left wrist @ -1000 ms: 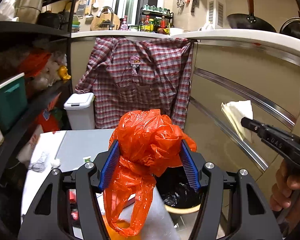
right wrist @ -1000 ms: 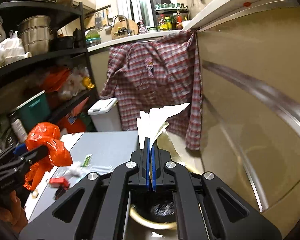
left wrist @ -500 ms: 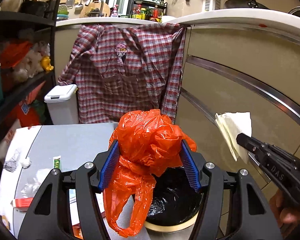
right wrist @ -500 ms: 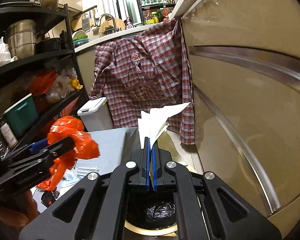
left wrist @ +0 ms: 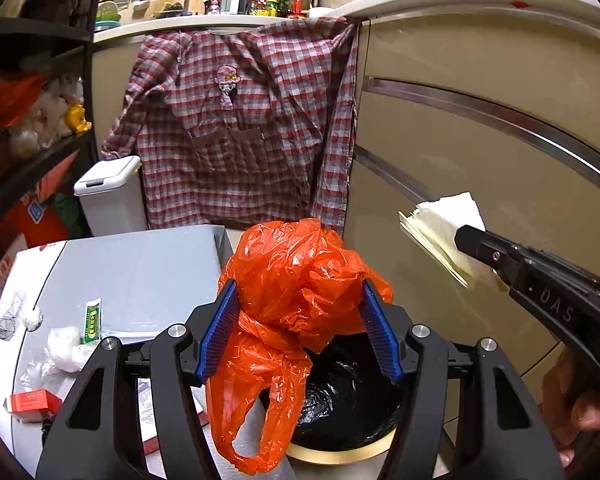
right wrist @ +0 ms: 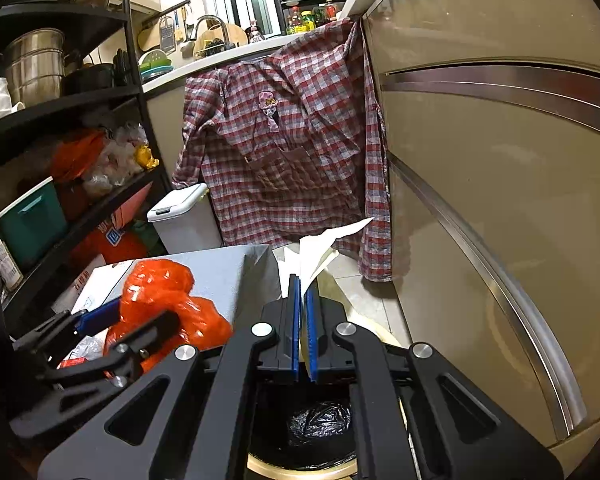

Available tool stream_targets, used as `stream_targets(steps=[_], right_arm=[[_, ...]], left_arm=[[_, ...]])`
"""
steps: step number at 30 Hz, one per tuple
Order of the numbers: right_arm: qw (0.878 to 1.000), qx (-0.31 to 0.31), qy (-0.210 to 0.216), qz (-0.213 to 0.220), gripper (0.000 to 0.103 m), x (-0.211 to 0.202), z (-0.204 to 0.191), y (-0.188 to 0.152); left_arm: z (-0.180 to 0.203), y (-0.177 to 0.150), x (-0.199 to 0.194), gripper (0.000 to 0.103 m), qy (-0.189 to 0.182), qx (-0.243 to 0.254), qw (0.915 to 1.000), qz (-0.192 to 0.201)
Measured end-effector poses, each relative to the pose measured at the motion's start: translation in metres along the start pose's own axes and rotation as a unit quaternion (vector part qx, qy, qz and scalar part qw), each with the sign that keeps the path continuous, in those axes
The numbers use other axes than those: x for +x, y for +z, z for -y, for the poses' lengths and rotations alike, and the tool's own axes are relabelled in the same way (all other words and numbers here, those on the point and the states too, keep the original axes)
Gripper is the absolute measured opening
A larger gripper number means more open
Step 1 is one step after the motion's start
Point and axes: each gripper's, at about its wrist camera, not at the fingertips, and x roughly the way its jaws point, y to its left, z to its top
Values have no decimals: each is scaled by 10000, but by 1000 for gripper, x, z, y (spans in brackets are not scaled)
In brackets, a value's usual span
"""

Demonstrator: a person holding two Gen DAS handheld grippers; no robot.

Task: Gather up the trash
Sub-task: 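Carry the tissue and orange-red bag in both tools over the black-lined bin, then open both tools to drop the bag and tissue into the bin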

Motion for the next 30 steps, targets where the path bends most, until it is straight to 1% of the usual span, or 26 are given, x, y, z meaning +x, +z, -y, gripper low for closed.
stream_targets(steps=[7, 13, 18, 20, 21, 22, 30], right_arm=[[10000, -8, -33, -52, 6, 3, 4, -3], [10000, 0, -21, -85, 6, 5, 5, -3], [9999, 61, 8, -119, 6, 7, 7, -3], [9999, 65, 6, -141, 21, 8, 8, -4], [9998, 75, -33, -165, 44, 8, 9, -5], [9998, 85, -62, -149, 54, 8, 9, -5], [9998, 131, -93, -117, 54, 5, 11, -6]], left_arm=[[4, 0, 10, 60, -41, 29, 10000, -57], [8, -4, 12, 61, -92, 115, 9999, -74], [7, -3, 16, 62, -104, 84, 9998, -115], [7, -2, 17, 69, -142, 106, 9998, -132], [8, -1, 17, 75, -148, 136, 9997, -127], [8, 0, 17, 76, -122, 153, 9997, -111], [3, -4, 16, 77, -64, 78, 9999, -140]])
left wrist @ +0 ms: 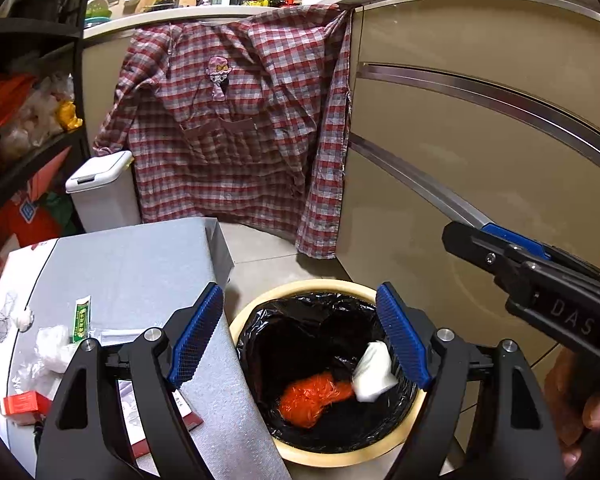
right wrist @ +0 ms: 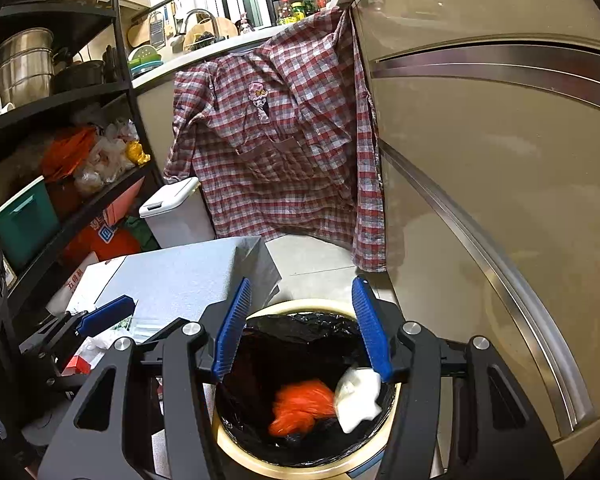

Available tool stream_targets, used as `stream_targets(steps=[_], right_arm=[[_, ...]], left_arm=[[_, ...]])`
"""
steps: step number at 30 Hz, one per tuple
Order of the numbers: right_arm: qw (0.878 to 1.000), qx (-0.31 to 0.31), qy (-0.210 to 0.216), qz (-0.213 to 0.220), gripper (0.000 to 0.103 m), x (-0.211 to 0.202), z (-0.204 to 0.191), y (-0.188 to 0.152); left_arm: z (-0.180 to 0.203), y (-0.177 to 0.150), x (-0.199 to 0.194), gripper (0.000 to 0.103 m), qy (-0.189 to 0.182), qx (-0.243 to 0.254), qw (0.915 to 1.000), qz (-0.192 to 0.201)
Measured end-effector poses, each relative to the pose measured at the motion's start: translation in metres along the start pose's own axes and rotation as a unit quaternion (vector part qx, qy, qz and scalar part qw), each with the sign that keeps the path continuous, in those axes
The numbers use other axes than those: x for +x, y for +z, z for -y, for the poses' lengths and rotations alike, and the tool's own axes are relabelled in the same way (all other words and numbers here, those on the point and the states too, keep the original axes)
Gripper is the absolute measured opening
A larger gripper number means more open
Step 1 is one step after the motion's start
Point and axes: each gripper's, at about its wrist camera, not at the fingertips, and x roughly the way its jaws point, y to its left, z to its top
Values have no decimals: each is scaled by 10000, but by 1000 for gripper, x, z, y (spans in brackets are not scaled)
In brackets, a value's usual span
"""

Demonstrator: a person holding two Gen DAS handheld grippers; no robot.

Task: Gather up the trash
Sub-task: 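Open both tools to drop the bag and tissue into the bin, then move both open tools back over the remaining trash on the table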

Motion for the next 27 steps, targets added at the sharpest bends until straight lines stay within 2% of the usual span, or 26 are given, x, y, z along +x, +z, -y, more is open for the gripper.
stream_targets(steps=[10, 18, 23, 26, 27], right_arm=[[9999, -99, -88, 74, 54, -4, -1, 0], [9998, -51, -52, 167, 54, -12, -6, 0], [9997, -106, 68, 228, 54, -21, -20, -1], [9994, -155, 204, 220, 48, -25, -34, -2], [9994, -169, 239, 206, 42, -26, -37, -3]], left_arm=[[2, 1, -8, 77, 60, 35, 9999, 78], [-15, 2, -39, 76, 221, -46, 9995, 211], [-47, 9, -75, 76, 299, -30, 9989, 370], [-76, 18, -97, 76, 343, -146, 9982, 475], [-86, 20, -105, 76, 380, -160, 9978, 517]])
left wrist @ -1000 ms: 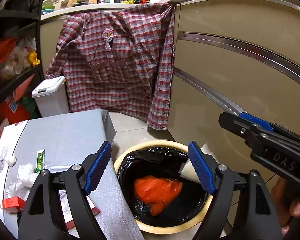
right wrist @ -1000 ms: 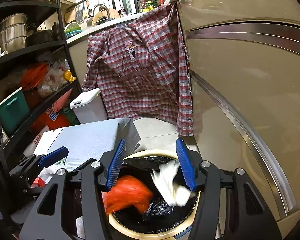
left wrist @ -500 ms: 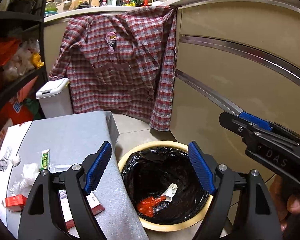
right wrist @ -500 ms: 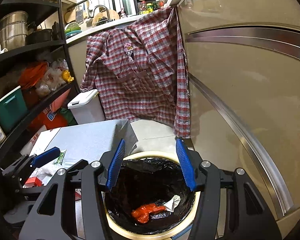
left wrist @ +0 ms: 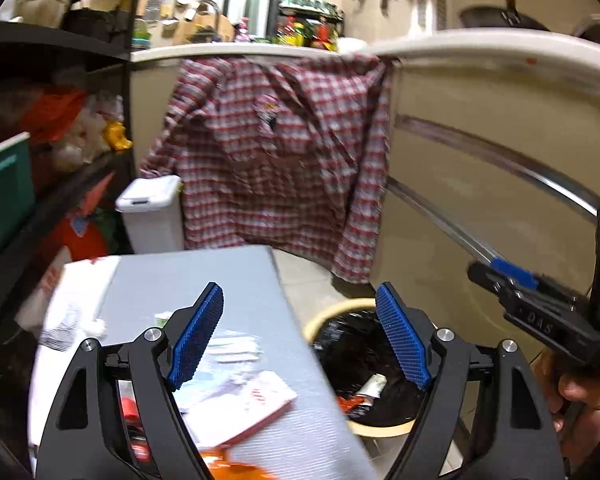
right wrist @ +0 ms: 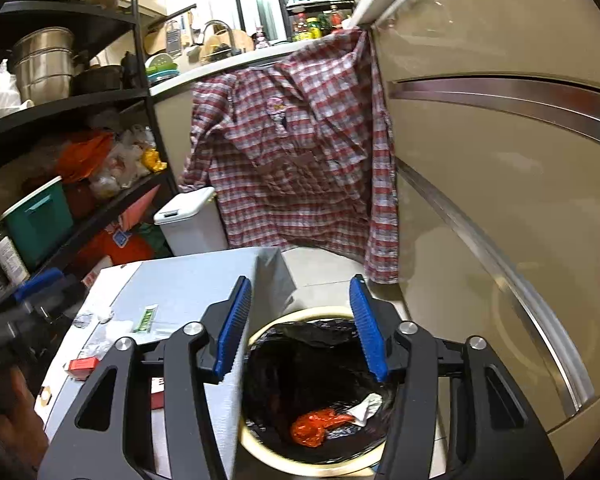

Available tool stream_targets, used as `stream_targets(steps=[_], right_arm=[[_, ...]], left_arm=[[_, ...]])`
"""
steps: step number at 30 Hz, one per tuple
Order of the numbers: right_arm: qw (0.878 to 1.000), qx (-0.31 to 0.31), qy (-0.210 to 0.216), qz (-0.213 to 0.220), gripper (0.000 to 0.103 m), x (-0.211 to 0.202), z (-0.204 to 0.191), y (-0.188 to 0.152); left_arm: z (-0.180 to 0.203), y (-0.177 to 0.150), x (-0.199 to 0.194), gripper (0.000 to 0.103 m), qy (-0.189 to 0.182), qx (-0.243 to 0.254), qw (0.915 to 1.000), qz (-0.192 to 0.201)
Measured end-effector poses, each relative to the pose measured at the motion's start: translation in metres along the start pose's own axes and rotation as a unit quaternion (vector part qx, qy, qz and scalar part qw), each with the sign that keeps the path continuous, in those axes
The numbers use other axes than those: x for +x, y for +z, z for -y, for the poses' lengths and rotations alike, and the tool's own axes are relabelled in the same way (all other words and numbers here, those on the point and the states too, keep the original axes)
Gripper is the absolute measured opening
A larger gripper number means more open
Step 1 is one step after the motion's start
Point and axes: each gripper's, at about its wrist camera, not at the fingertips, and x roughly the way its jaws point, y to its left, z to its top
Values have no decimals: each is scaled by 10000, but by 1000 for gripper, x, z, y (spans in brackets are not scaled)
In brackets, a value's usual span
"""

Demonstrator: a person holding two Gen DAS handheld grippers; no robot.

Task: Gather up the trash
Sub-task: 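Move both open tools back over the remaining trash on the table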

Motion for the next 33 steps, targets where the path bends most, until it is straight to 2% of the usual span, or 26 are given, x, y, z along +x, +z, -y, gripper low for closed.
stream_targets(steps=[3, 4, 7, 11, 14, 15, 16, 17, 19, 23, 24, 26, 27, 28, 33], right_arm=[[9998, -123, 165, -62, 28, 0, -18, -3], [9996, -150, 211, -83, 27, 0, -24, -5], [9987, -198, 427, -218, 27, 4, -42, -11], [9955, -194, 806, -456, 28, 15, -65, -21], [9927, -247, 979, -654, 28, 27, -82, -30], [9922, -293, 990, -702, 28, 29, -87, -33], [9913, -363, 1004, -773, 29, 35, -93, -37], [9905, -405, 1019, -824, 30, 39, -98, -40], [9886, -468, 1075, -948, 30, 50, -106, -45], [9835, -480, 1239, -1228, 30, 73, -121, -54], [9820, -463, 1285, -1308, 30, 79, -125, -57], [9784, -394, 1374, -1493, 43, 90, -128, -62], [9754, -312, 1437, -1643, 52, 99, -130, -67], [9735, -234, 1453, -1749, 55, 106, -130, -70], [9623, 153, 1384, -2337, 56, 137, -128, -90]], left_arm=[[-35, 11, -22, 76, 143, 27, 9998, 158], [-49, 15, -29, 76, 213, 36, 9996, 205], [-84, 18, -43, 76, 397, 47, 9989, 242], [-126, 12, -43, 68, 669, 69, 9976, 148], [-163, -4, -35, 61, 786, -326, 9964, 34], [-175, -11, -30, 57, 836, -480, 9953, -46], [-184, -15, -25, 49, 837, -593, 9946, -163], [-193, -17, -20, 47, 807, -745, 9935, -308], [-209, -19, -11, 46, 802, -974, 9912, -397], [-221, -26, 6, 46, 810, -919, 9910, -533], [-224, -28, 10, 46, 768, -974, 9905, -595], [-229, -34, 23, 46, 681, -1094, 9886, -782], [-230, -37, 26, 46, 678, -1089, 9883, -828], [-230, -39, 31, 46, 694, -1039, 9883, -870], [-230, -47, 41, 46, 675, -795, 9895, -1005]])
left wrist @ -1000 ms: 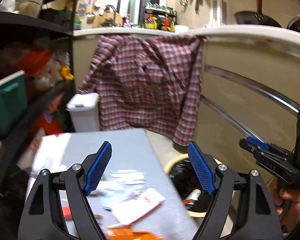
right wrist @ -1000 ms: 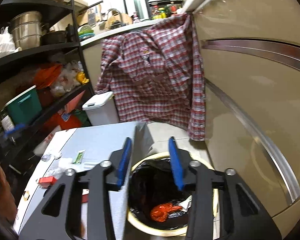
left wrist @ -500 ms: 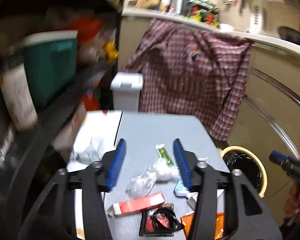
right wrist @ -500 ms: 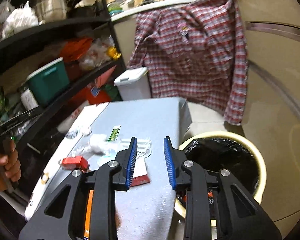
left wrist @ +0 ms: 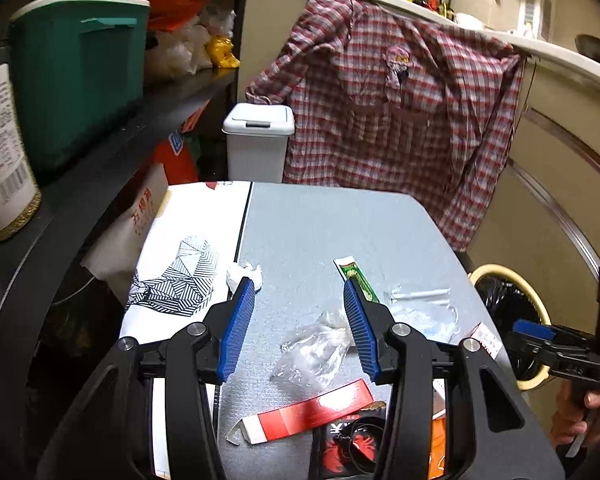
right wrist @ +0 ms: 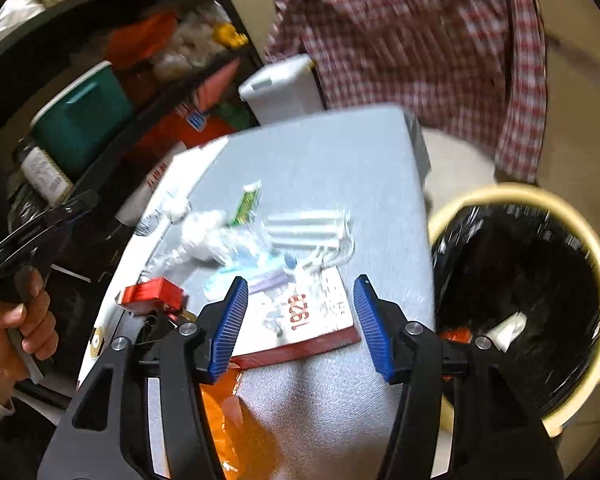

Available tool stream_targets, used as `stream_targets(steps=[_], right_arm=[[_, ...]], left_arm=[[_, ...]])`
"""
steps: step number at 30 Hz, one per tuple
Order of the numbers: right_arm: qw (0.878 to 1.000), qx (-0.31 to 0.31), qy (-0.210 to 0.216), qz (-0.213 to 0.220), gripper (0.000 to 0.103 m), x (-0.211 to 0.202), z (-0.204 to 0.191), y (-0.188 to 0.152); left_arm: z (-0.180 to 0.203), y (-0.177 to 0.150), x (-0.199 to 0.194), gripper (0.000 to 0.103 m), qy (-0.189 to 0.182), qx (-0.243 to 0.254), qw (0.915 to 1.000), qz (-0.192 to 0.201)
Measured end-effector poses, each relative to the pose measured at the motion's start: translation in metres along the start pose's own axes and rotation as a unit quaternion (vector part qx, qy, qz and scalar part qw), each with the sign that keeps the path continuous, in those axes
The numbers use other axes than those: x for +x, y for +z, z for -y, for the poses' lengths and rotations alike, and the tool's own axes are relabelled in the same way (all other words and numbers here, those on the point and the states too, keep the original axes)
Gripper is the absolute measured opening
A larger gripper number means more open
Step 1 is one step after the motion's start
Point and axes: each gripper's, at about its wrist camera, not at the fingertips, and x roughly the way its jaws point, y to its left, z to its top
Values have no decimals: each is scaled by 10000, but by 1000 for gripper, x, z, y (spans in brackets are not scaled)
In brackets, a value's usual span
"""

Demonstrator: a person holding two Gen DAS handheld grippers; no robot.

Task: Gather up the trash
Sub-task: 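Move both open tools back over the remaining trash on the table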

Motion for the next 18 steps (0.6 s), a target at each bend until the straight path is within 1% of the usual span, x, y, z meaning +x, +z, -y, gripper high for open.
stream_targets(steps=[3, 5, 7, 9, 15, 18], right_arm=[[9998, 111, -22, -156, 56, 11, 1, -3], [9998, 34, -78, -157, 56, 15, -1, -3], [9998, -98, -142, -142, 59, 17, -3, -2], [9994, -260, -183, -162, 66, 22, -6, -1], [9990, -243, -100, -351, 69, 33, -6, -1], [9991, -227, -103, -349, 70, 34, -6, 0]], left_arm=[[-2, 0, 5, 46, -67, 30, 9999, -97], [-3, -1, 7, 46, -141, 35, 9998, -168], [-3, -3, 10, 46, -192, 60, 9995, -247], [-3, -4, 14, 46, -186, 96, 9993, -321], [-11, -11, 23, 47, -235, 149, 9979, -586], [-18, -12, 25, 48, -161, 135, 9978, -622]])
